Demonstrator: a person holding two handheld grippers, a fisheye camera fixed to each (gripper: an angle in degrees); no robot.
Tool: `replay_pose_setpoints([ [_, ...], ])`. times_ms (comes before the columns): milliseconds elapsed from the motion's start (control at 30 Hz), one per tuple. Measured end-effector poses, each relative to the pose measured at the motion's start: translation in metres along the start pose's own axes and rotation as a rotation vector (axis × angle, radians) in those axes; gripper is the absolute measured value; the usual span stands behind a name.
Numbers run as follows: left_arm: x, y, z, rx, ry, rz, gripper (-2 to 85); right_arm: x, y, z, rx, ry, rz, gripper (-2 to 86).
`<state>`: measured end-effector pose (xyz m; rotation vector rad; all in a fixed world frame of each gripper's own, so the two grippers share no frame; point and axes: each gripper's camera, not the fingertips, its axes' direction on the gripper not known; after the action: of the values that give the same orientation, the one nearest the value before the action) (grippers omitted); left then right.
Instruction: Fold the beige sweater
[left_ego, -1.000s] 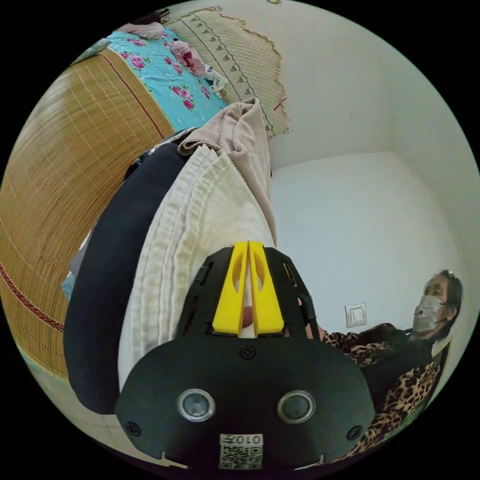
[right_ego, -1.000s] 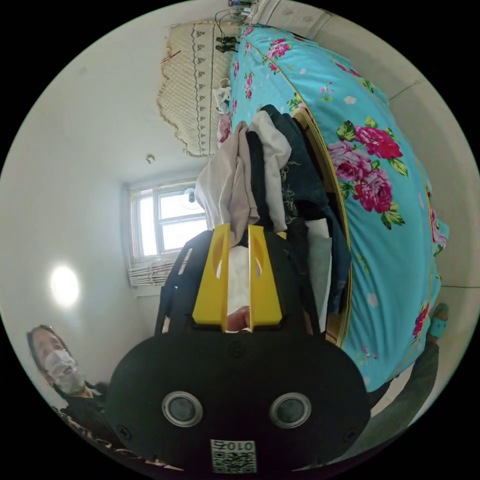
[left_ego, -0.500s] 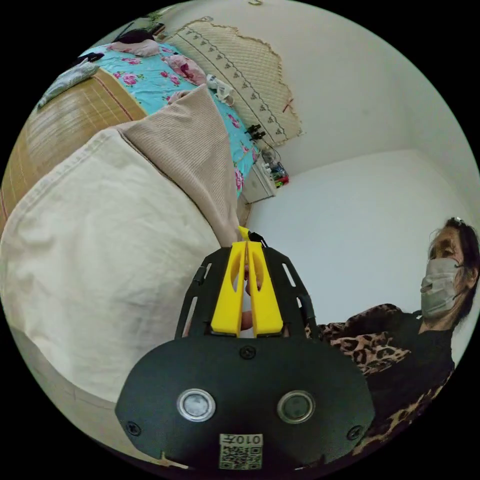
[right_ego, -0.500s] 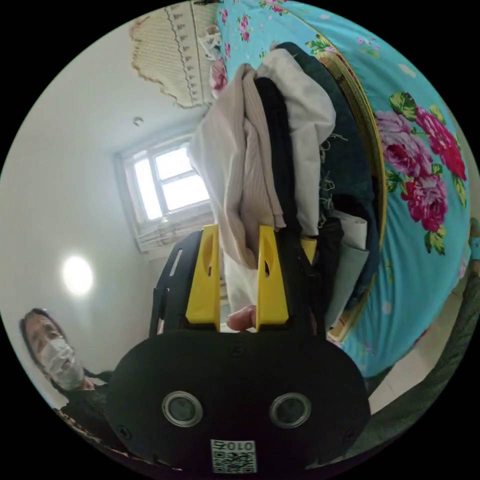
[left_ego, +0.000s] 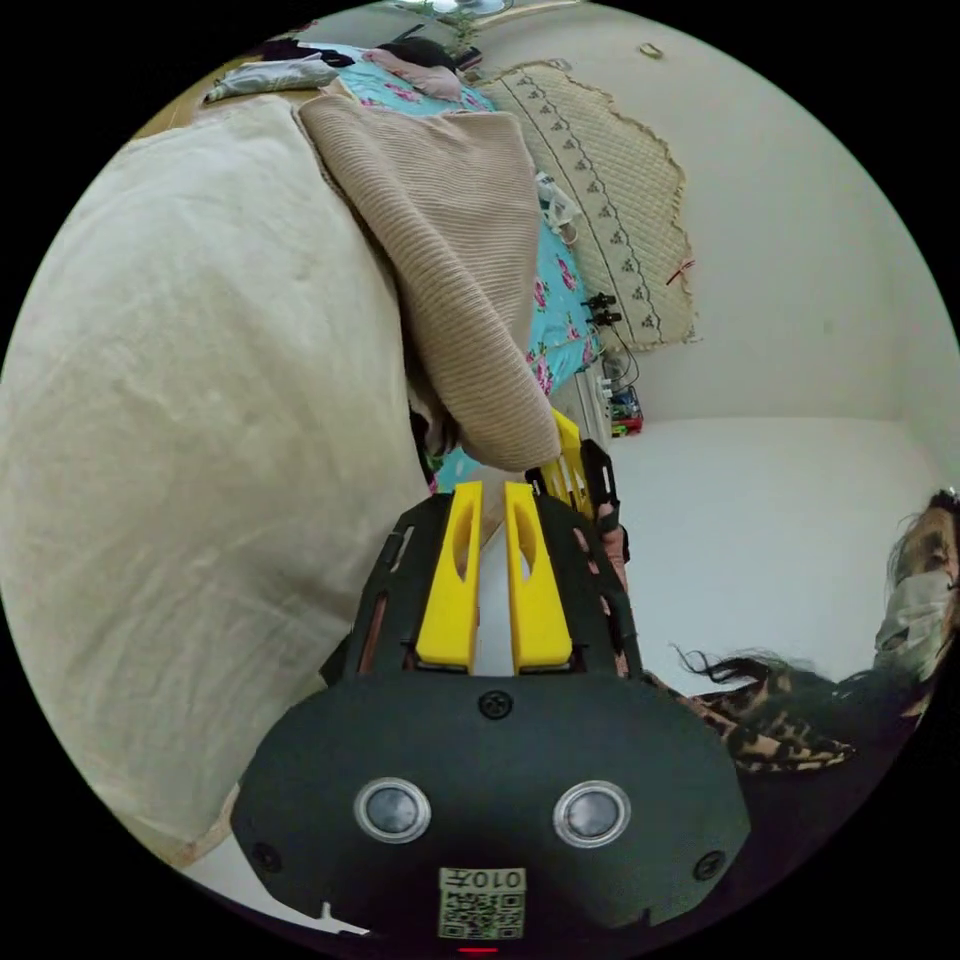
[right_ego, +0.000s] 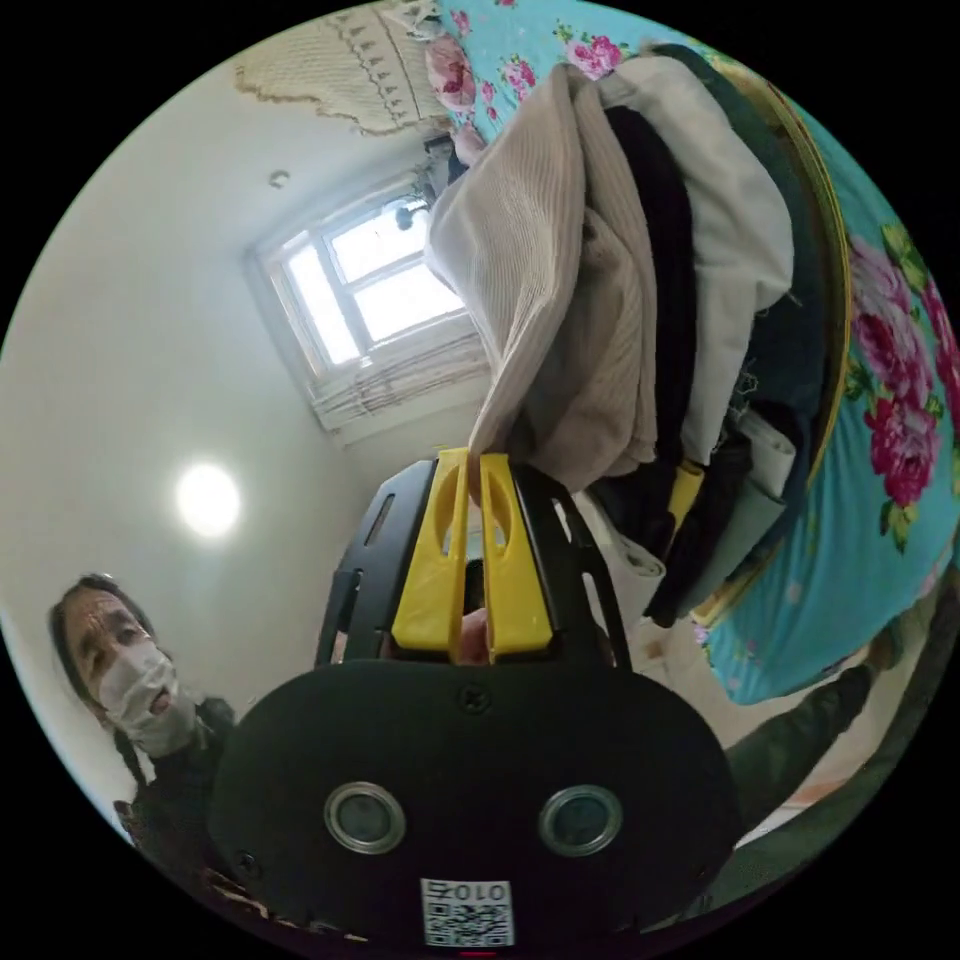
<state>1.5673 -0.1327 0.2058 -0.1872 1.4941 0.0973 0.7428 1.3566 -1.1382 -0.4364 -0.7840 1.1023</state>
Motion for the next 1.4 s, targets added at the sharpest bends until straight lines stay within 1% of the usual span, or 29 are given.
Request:
replay_pose_setpoints([
  [67,-0.003,-0.004,0.003,0.047,0.009,-0.021,2.2,0.007,-0.001,0.004,-0.03,0.08,0.024,3.1],
  [133,-0.006,-0.008,0.008,0.051,0.011,-0.034,2.2,0.01,0.0,0.01,-0.065,0.241,0.002,4.2],
  [200,-0.007,-0.011,0.013,0.045,-0.029,-0.045,1.9,0.01,-0.001,0.007,-0.079,0.29,-0.005,5.5],
  [233,-0.008,-0.014,0.015,0.043,-0.058,-0.05,1.5,0.012,-0.003,0.003,-0.076,0.277,-0.006,6.7],
  [267,-0.009,-0.016,0.016,0.043,-0.051,-0.054,1.2,0.013,-0.003,0.0,-0.063,0.273,-0.007,7.4],
  [333,-0.008,-0.017,0.016,0.042,-0.045,-0.056,0.8,0.02,-0.003,-0.024,0.097,0.319,0.019,9.0],
  [367,-0.005,-0.016,0.017,0.036,-0.054,-0.05,0.6,0.023,-0.005,-0.03,0.129,0.314,0.039,9.3],
  [433,-0.003,-0.014,0.018,0.034,-0.055,-0.056,0.5,0.042,-0.02,-0.037,0.166,0.235,0.105,10.9],
  [500,-0.001,-0.012,0.021,0.024,-0.064,-0.063,0.4,0.051,-0.029,-0.032,0.157,0.178,0.113,11.7],
  [600,0.003,-0.009,0.02,0.031,-0.068,-0.062,0.2,0.058,-0.039,-0.022,0.18,0.163,0.12,12.5],
  [700,0.004,-0.005,0.019,0.026,-0.056,-0.072,0.0,0.057,-0.042,-0.008,0.177,0.097,0.096,13.1],
  [800,0.005,-0.001,0.021,0.023,-0.05,-0.082,-0.1,0.05,-0.041,-0.001,0.192,0.107,0.064,13.1],
  [900,0.006,0.001,0.025,0.019,-0.052,-0.089,-0.1,0.053,-0.049,0.007,0.184,0.126,0.079,12.8],
  [1067,0.008,0.004,0.028,0.009,-0.051,-0.084,-0.1,0.059,-0.054,0.016,0.177,0.189,0.097,9.6],
  [1133,0.008,0.005,0.032,-0.004,-0.044,-0.091,-0.1,0.057,-0.054,0.02,0.177,0.206,0.08,4.3],
  [1200,0.009,0.007,0.035,-0.018,-0.033,-0.098,-0.1,0.047,-0.05,0.017,0.206,0.195,0.033,3.2],
  [1300,0.021,0.014,0.041,-0.036,0.008,-0.066,-0.1,0.041,-0.049,0.015,0.202,0.068,0.025,2.2],
  [1400,0.034,0.016,0.055,-0.062,0.035,-0.036,0.2,0.039,-0.052,0.018,0.189,0.085,0.032,1.9],
])
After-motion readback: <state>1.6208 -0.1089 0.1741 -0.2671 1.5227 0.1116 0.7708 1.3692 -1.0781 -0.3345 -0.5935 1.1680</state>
